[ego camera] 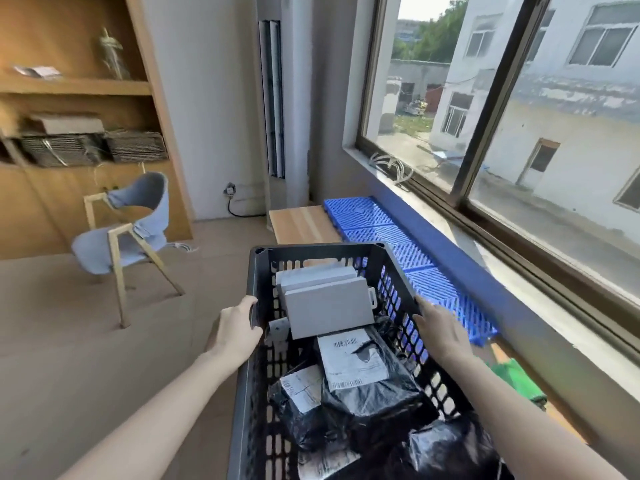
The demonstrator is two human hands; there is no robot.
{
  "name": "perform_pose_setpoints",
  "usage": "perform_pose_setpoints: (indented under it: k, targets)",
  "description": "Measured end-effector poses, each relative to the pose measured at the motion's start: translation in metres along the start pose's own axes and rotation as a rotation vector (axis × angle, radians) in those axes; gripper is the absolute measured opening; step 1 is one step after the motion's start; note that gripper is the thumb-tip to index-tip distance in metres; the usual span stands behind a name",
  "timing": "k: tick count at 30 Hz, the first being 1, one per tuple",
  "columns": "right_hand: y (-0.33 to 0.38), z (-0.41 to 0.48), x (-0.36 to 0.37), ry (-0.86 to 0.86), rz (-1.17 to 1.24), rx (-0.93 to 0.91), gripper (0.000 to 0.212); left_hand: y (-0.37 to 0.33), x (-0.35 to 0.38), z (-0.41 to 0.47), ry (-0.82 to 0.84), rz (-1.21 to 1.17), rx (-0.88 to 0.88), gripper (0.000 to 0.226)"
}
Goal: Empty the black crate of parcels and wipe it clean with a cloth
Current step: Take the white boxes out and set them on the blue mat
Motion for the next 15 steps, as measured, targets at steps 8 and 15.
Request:
perform_pose_setpoints:
  k: [8,15]
  targets:
    - [-0.005,0.082,0.011,0.017,0.004,-0.038,0.044,-0.02,0.018,0.036,-0.019,0.027,-0.058,0.054]
    - [-0.026,0.132,0.012,-0.039,0.07,0.068,0.034,-0.047,0.031,0.059,0.029,0.085,-0.003,0.042]
Point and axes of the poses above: each hand's wrist, its own z-axis towards the middle knuckle, its own x-axis out of the palm, y = z × x, the point moved 4 cm from there along z, towards the middle knuckle, and after that the axes turned 8 degrees about z, right-handed, at the moved point
